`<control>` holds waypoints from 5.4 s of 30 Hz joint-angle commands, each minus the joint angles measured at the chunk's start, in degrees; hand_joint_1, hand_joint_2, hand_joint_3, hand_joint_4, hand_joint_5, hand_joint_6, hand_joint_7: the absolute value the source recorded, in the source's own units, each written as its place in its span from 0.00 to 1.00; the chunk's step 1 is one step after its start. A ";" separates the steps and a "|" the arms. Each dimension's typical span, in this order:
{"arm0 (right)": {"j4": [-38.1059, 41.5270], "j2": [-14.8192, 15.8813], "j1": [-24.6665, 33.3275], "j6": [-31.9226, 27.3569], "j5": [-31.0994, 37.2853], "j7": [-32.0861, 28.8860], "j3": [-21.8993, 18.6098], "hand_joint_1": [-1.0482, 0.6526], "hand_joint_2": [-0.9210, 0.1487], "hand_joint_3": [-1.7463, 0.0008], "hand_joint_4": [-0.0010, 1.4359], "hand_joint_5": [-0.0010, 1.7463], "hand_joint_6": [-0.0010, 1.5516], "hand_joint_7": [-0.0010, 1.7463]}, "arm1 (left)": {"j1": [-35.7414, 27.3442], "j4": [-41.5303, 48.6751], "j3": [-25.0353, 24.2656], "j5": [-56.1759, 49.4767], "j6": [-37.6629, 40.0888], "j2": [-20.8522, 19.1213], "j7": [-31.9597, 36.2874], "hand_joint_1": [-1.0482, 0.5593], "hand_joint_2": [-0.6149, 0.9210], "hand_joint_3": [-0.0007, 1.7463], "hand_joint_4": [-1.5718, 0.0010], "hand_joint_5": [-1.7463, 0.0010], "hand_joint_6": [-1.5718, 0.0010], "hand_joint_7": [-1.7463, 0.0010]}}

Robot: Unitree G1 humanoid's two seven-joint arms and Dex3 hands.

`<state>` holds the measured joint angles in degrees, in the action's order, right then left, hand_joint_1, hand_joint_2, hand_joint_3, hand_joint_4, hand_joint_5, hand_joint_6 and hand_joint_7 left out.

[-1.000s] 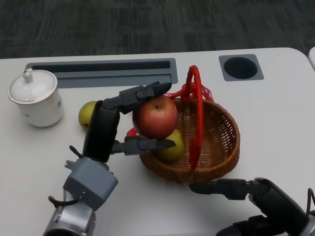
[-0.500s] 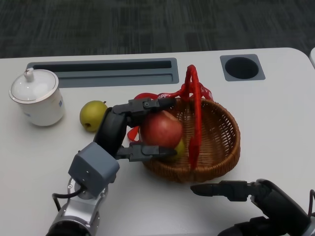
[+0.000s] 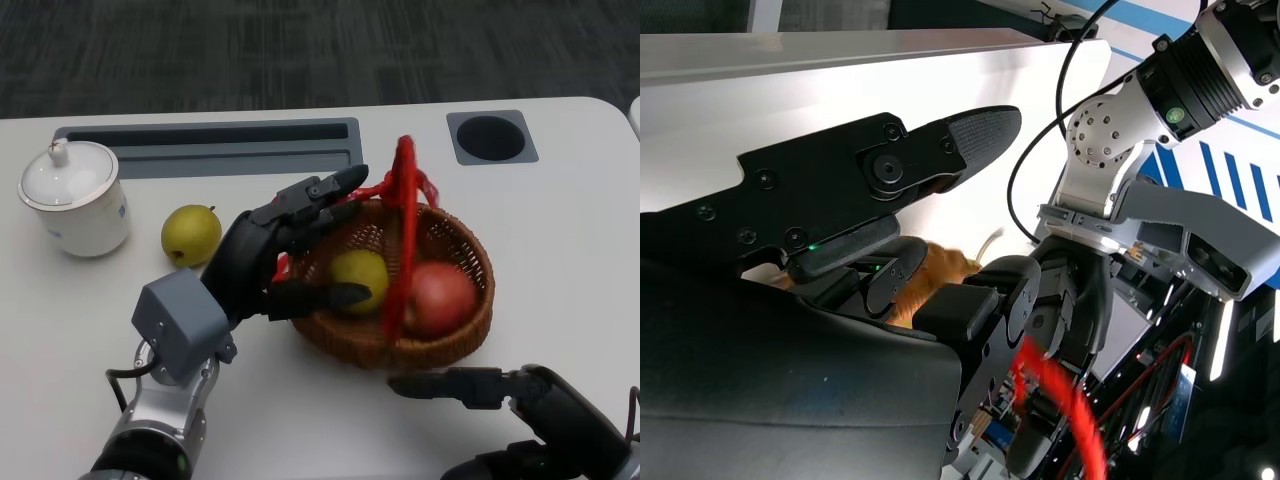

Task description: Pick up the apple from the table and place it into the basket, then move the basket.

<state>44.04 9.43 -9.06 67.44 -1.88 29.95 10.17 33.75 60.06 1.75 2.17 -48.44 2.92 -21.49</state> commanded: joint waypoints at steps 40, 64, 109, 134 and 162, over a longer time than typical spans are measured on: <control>3.85 14.98 -18.73 5.11 4.22 1.07 -3.64 0.27 0.01 1.00 0.54 0.00 0.47 0.00 | -24.68 -31.12 -3.71 7.10 -3.50 -11.20 -5.11 0.24 0.90 0.00 0.56 0.98 0.59 0.99; 26.85 13.40 -35.62 -3.91 40.25 -24.33 15.19 0.19 0.00 0.96 0.55 0.01 0.46 0.00 | -25.81 -31.13 -3.99 6.32 -5.51 -9.44 -2.75 0.25 0.90 0.00 0.52 0.99 0.57 0.99; 21.61 17.25 -41.20 1.66 48.56 -24.64 28.45 0.23 0.00 0.97 0.64 0.01 0.51 0.00 | -24.83 -29.96 -4.45 6.69 -9.06 -3.65 1.21 0.35 0.91 0.00 0.45 0.98 0.54 1.00; 20.20 14.75 -43.29 -1.04 50.15 -33.27 27.81 0.31 0.00 0.98 0.59 0.00 0.45 0.00 | -25.72 -30.54 -4.87 6.49 -10.43 -2.28 4.18 0.36 0.90 0.00 0.42 0.98 0.51 0.99; 31.28 7.95 -44.25 -16.79 42.11 -28.43 22.08 0.43 0.00 0.92 0.83 0.09 0.60 0.01 | -29.84 -34.28 -6.28 5.25 -15.32 -1.26 6.76 0.37 0.91 0.00 0.38 0.99 0.49 0.99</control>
<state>74.04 17.35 -52.65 53.98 41.33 0.47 33.22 4.80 26.48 -4.15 7.78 -62.96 2.34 -15.76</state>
